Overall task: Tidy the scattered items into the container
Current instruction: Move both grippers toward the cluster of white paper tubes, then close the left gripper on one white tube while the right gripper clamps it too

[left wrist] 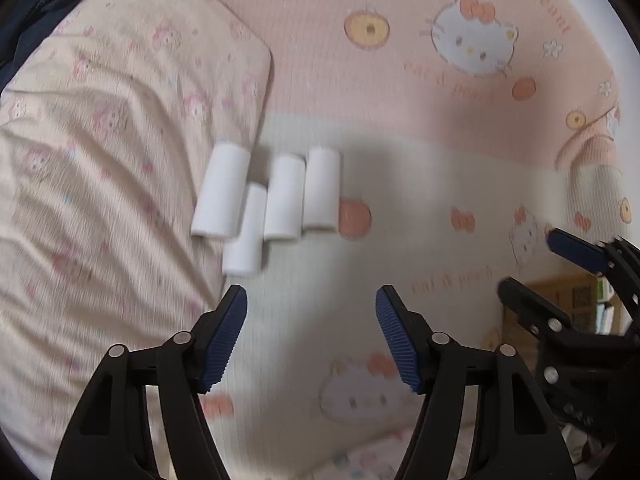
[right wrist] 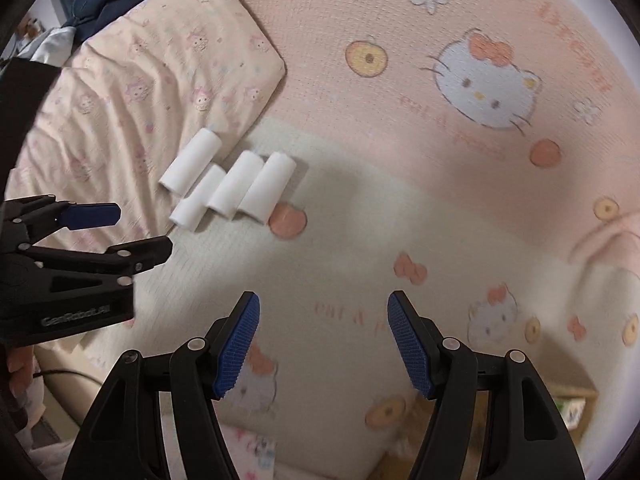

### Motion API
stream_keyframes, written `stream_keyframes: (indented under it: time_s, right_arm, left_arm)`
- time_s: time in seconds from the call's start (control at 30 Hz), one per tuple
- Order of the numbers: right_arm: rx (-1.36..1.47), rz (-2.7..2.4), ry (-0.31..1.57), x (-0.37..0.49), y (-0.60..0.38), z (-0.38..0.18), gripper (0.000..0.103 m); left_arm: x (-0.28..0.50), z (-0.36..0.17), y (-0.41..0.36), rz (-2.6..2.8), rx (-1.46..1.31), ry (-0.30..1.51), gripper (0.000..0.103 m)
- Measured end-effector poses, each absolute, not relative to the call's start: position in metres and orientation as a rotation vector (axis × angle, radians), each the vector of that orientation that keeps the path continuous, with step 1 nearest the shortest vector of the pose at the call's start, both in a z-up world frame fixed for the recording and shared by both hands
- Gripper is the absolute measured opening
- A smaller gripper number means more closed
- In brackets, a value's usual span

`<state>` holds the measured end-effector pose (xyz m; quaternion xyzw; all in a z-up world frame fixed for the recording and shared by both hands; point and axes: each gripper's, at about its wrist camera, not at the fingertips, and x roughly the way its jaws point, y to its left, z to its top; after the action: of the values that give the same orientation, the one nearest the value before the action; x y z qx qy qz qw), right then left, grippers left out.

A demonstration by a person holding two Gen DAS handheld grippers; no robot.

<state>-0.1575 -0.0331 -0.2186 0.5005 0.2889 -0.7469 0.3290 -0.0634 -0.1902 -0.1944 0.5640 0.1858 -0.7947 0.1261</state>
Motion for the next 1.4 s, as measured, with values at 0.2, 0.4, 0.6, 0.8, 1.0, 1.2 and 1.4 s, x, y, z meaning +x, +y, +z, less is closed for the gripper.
stream_keyframes:
  time_s: [0.2, 0.4, 0.6, 0.8, 1.0, 1.2, 1.4]
  right_arm:
    - [1.272, -1.966, 0.465, -0.183, -0.040, -0.258, 0.064]
    - [1.396, -1.860, 0.140, -0.205, -0.049, -0.302, 0.065]
    - [1.500, -1.869, 0.130, -0.225, -0.065, -0.348, 0.065]
    - [1.543, -1.874, 0.068, -0.239, -0.069, -0.369, 0.065]
    - [1.505, -1.869, 0.115, -0.242, -0.080, -0.383, 0.065]
    - [1.512, -1.842, 0.091, -0.243, -0.080, -0.391, 0.065]
    - [1.503, -1.879, 0.056, -0.244, -0.072, -0.393, 0.064]
  left_arm:
    - [-0.061, -0.216, -0.209, -2.436, 1.433, 0.641, 0.045]
    - [-0.074, -0.247, -0.227, -2.407, 1.396, 0.885, 0.032]
    - [-0.112, -0.282, -0.231, -2.371, 1.479, 0.922, 0.032]
    - [-0.151, -0.312, -0.250, -2.264, 1.584, 1.098, 0.046]
    - [-0.179, -0.333, -0.245, -2.204, 1.702, 1.032, 0.047]
    - [-0.184, -0.341, -0.233, -2.154, 1.724, 0.945, 0.037]
    - [-0.175, -0.347, -0.231, -2.133, 1.705, 1.083, 0.037]
